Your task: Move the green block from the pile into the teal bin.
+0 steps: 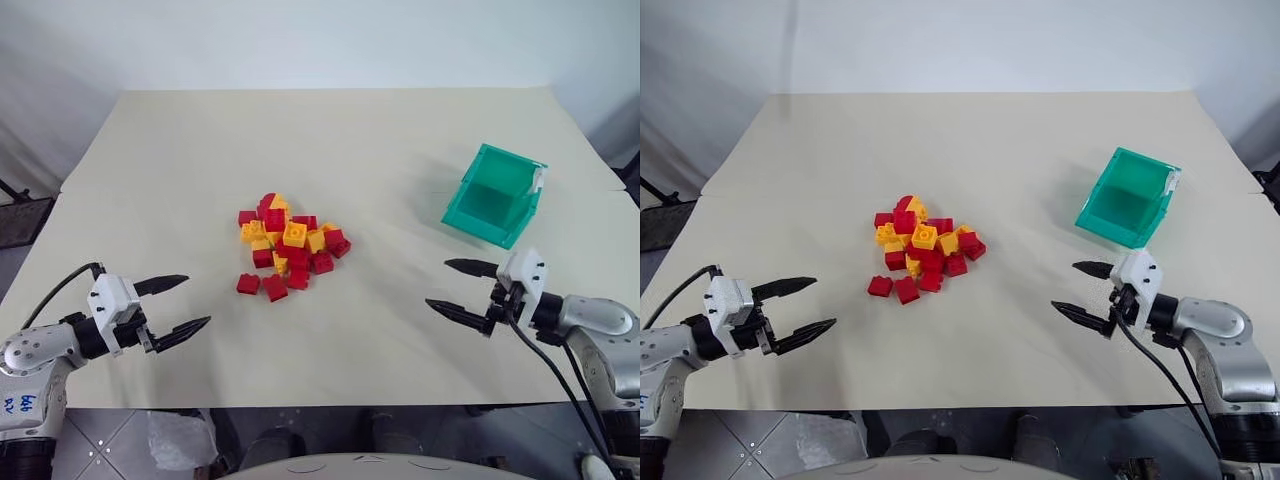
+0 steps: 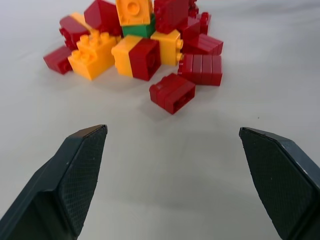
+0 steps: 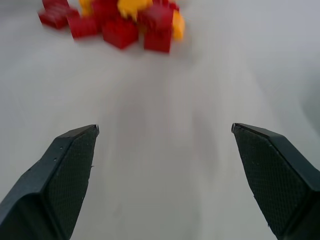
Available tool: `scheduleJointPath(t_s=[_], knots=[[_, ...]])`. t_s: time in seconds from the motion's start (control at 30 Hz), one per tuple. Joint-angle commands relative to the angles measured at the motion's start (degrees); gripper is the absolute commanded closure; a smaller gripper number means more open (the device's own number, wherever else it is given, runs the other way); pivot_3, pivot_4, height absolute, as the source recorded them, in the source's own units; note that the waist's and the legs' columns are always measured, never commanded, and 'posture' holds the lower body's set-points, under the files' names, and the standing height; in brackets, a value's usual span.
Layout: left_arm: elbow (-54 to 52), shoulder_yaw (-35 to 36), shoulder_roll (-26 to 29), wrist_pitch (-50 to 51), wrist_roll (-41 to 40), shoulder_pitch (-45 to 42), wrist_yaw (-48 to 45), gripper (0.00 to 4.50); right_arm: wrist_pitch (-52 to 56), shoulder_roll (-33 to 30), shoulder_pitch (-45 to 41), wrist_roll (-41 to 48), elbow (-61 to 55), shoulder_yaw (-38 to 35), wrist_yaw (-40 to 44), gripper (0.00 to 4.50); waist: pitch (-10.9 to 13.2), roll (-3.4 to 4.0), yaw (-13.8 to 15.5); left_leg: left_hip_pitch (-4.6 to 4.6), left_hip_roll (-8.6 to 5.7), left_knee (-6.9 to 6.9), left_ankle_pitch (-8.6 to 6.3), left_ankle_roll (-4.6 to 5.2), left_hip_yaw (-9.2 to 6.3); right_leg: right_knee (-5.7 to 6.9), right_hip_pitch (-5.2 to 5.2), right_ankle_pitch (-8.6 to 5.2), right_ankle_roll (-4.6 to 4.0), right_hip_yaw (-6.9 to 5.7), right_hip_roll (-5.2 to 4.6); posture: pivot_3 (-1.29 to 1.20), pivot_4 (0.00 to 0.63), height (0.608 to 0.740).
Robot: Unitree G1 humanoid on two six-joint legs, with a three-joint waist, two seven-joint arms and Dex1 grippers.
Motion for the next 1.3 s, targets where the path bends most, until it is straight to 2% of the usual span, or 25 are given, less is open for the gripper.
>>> scheduleJointPath(t_s=[0.03, 0.1, 0.2, 0.33, 0.37, 0.43, 0.6, 0.63, 0.8, 0.87, 0.97, 1.13, 1.23, 1.3], knots=[[-2.8, 3.9, 0.6, 1.9, -2.1, 1.7, 2.2, 0.0, 2.8, 0.3, -2.6, 3.2, -3.5, 0.0, 0.1, 0.02, 0.0, 0.0, 0.0, 0.0, 0.0, 0.0, 0.0, 0.0, 0.0, 0.0, 0.0, 0.0, 0.0, 0.0, -0.01, 0.0, 0.15, 0.74], [-4.0, 4.8, 1.1, 3.5, -1.9, 3.8, 2.7, 0.0, 3.8, 0.6, -4.5, 3.5, -3.3, 0.9, 0.8, 0.02, 0.0, 0.0, 0.0, 0.0, 0.0, 0.0, 0.0, 0.0, 0.0, -0.01, 0.0, 0.0, 0.0, 0.0, -0.02, 0.0, 0.15, 0.74], [-6.2, 9.0, 0.3, 7.7, -4.1, 7.0, 6.3, 0.62, 4.4, 1.2, -8.7, 3.5, -1.5, 2.8, 2.3, 0.0, 0.0, -0.01, -0.3, 0.0, 0.0, -0.01, -0.02, -0.01, 0.03, -0.02, -0.03, 0.0, 0.0, 0.05, -0.01, 0.0, 0.15, 0.74], [-9.2, 14.4, -1.7, 8.4, -10.4, 10.4, 4.1, 1.82, 4.8, 1.8, -12.0, 3.5, 0.1, 4.4, 4.1, 0.0, 0.0, -0.02, 0.1, -0.03, 0.04, 0.0, -0.02, -0.03, -0.02, 0.0, -0.06, -0.01, -0.03, 0.02, -0.06, 0.0, 0.15, 0.74], [-9.8, 14.9, -1.9, 8.5, -11.2, 11.0, 3.3, 2.26, 4.8, 1.9, -12.4, 3.5, 0.4, 4.6, 4.4, 0.0, 0.0, -0.02, 0.1, -0.05, 0.04, 0.0, -0.03, -0.03, -0.03, -0.02, -0.06, -0.02, -0.03, 0.02, -0.08, 0.0, 0.15, 0.74], [-11.1, 15.8, -2.1, 8.7, -12.5, 12.5, 2.1, 2.75, 4.9, 2.1, -13.2, 3.4, 0.9, 5.0, 5.0, 0.0, 0.0, -0.03, 0.2, -0.06, -0.02, 0.0, -0.04, -0.01, -0.03, -0.01, -0.07, -0.02, -0.03, 0.01, -0.08, 0.0, 0.15, 0.74], [-14.7, 14.5, -1.5, 10.6, -14.5, 13.5, 0.0, 4.29, 5.1, 2.5, -15.1, 3.7, 1.7, 5.9, 6.8, 0.0, 0.0, -0.02, 0.0, -0.06, -0.03, 0.0, -0.05, 0.0, 0.0, -0.02, -0.06, -0.02, -0.03, 0.0, -0.04, 0.0, 0.15, 0.74], [-15.0, 13.8, -1.2, 11.0, -14.4, 12.6, 0.1, 4.48, 5.1, 2.5, -15.3, 3.8, 1.8, 5.9, 7.2, 0.0, 0.0, -0.03, 0.1, -0.06, -0.02, 0.0, -0.05, 0.0, 0.0, -0.02, -0.07, -0.02, -0.03, -0.01, -0.02, 0.0, 0.15, 0.74], [-16.4, 8.1, 0.5, 13.7, -12.4, 7.2, 1.2, 4.48, 5.2, 2.6, -16.0, 3.6, 2.1, 5.7, 8.0, 0.0, 0.0, -0.02, 0.0, -0.05, -0.02, 0.03, -0.04, 0.0, 0.02, 0.01, -0.06, -0.02, -0.03, 0.0, 0.01, 0.0, 0.15, 0.74], [-17.3, 1.3, 0.8, 16.1, -8.3, 0.4, 5.2, 4.48, 4.7, 2.9, -16.2, 3.3, 2.3, 5.3, 7.4, 0.0, 0.0, -0.02, 0.2, -0.04, -0.02, 0.02, -0.04, 0.0, 0.03, 0.03, -0.06, -0.02, -0.03, 0.0, 0.03, 0.0, 0.15, 0.74], [-18.0, -7.1, -2.1, 19.3, -5.0, -8.6, 10.5, 4.48, 4.7, 3.1, -15.6, 3.5, 1.6, 4.6, 6.3, 0.0, 0.0, -0.05, 1.1, -0.06, -0.09, 0.07, 0.0, 0.03, 0.04, 0.08, -0.05, 0.01, 0.01, 0.0, 0.03, 0.0, 0.15, 0.74], [-17.2, -15.0, -6.4, 20.7, -3.5, -15.4, 11.3, 4.48, 4.0, 3.7, -14.1, 3.3, 0.7, 4.0, 4.6, 0.0, 0.0, -0.05, 0.7, -0.04, -0.06, -0.01, -0.02, -0.01, 0.19, 0.06, -0.09, 0.02, 0.04, 0.01, 0.12, 0.0, 0.15, 0.74], [-13.2, -19.7, -9.6, 21.1, -1.9, -20.5, 10.6, 4.48, 4.2, 4.2, -12.6, 3.7, -0.7, 3.4, 3.1, 0.0, 0.0, -0.06, 0.9, -0.07, -0.01, 0.02, -0.02, -0.02, 0.21, 0.0, -0.08, 0.02, 0.03, -0.01, 0.21, 0.0, 0.15, 0.74], [-6.0, -22.3, -12.5, 18.2, 1.9, -25.1, 11.6, 4.48, 3.9, 4.4, -11.5, 3.5, -1.4, 3.3, 2.4, 0.0, 0.0, -0.07, 1.4, -0.05, -0.01, 0.08, 0.01, -0.02, 0.26, 0.0, -0.04, 0.02, 0.04, 0.01, 0.22, 0.0, 0.15, 0.74]])
